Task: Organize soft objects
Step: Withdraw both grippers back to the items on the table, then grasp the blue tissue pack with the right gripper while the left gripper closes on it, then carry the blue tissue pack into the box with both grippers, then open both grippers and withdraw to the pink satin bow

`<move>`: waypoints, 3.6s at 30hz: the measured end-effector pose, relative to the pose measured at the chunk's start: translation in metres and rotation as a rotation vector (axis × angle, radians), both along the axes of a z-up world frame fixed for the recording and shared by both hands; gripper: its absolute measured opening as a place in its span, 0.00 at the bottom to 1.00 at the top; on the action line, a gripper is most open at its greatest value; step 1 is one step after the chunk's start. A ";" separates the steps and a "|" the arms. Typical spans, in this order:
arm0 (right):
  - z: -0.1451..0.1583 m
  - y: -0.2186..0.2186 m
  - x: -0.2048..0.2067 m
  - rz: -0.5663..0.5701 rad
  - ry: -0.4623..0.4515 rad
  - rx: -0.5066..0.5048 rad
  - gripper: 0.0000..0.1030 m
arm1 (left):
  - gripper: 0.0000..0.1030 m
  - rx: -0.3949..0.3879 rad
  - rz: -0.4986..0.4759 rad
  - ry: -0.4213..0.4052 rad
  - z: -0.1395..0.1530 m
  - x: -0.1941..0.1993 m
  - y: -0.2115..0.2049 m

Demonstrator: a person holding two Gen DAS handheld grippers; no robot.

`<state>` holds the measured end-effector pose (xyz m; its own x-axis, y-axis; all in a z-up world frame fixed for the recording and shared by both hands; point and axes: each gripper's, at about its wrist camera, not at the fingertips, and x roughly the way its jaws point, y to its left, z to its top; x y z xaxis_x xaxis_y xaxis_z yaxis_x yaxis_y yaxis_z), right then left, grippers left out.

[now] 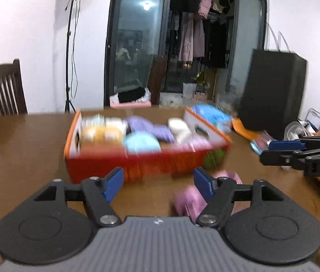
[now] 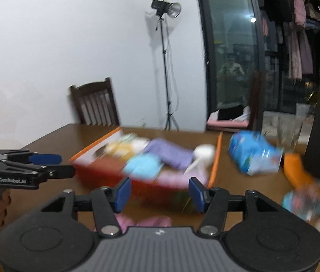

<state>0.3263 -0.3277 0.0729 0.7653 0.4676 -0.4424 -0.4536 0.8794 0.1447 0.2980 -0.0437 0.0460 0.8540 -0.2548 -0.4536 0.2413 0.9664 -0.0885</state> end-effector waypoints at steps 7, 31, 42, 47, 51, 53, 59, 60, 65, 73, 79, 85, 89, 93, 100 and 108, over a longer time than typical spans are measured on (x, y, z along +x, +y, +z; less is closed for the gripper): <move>-0.050 0.018 -0.073 0.014 0.085 0.049 0.62 | 0.71 -0.054 0.007 0.071 -0.026 -0.065 0.006; -0.061 0.004 -0.087 0.020 0.151 0.118 0.52 | 0.43 -0.300 -0.157 0.267 -0.070 -0.032 -0.005; -0.088 0.012 -0.073 -0.094 0.226 0.174 0.32 | 0.22 -0.366 -0.154 0.327 -0.079 -0.026 -0.018; -0.066 0.000 -0.063 -0.106 0.178 0.256 0.21 | 0.19 -0.386 -0.172 0.265 -0.052 -0.016 -0.015; -0.021 0.001 -0.018 -0.070 0.054 0.226 0.21 | 0.19 -0.365 -0.184 0.180 -0.006 0.041 -0.015; -0.001 0.003 0.023 -0.059 0.005 0.207 0.21 | 0.19 -0.362 -0.181 0.147 0.013 0.086 -0.014; 0.016 0.011 0.181 -0.078 0.045 0.178 0.21 | 0.19 -0.365 -0.131 0.209 0.022 0.230 -0.021; 0.013 0.013 0.203 -0.088 0.054 0.150 0.21 | 0.19 -0.355 -0.131 0.229 0.015 0.254 -0.025; -0.023 0.029 0.277 -0.139 0.140 -0.015 0.21 | 0.19 -0.322 -0.113 0.383 -0.031 0.323 -0.045; -0.040 0.055 0.285 -0.020 0.302 -0.246 0.21 | 0.21 -0.199 -0.135 0.497 -0.041 0.321 -0.049; -0.045 0.070 0.316 -0.018 0.323 -0.277 0.23 | 0.32 -0.242 0.019 0.466 -0.039 0.328 -0.037; -0.022 0.057 0.297 -0.003 0.296 -0.169 0.29 | 0.46 -0.204 -0.020 0.370 -0.006 0.304 -0.023; 0.006 0.044 0.272 -0.018 0.255 -0.178 0.33 | 0.48 -0.168 -0.054 0.315 0.023 0.276 -0.019; 0.038 0.029 0.227 -0.027 0.192 -0.187 0.44 | 0.65 -0.108 -0.056 0.230 0.050 0.228 -0.014; 0.055 -0.001 0.094 -0.023 0.027 -0.085 0.59 | 0.80 -0.056 -0.024 0.015 0.056 0.086 0.001; 0.000 -0.001 -0.063 -0.076 -0.077 0.053 0.80 | 0.86 -0.050 0.028 -0.018 0.001 -0.057 -0.002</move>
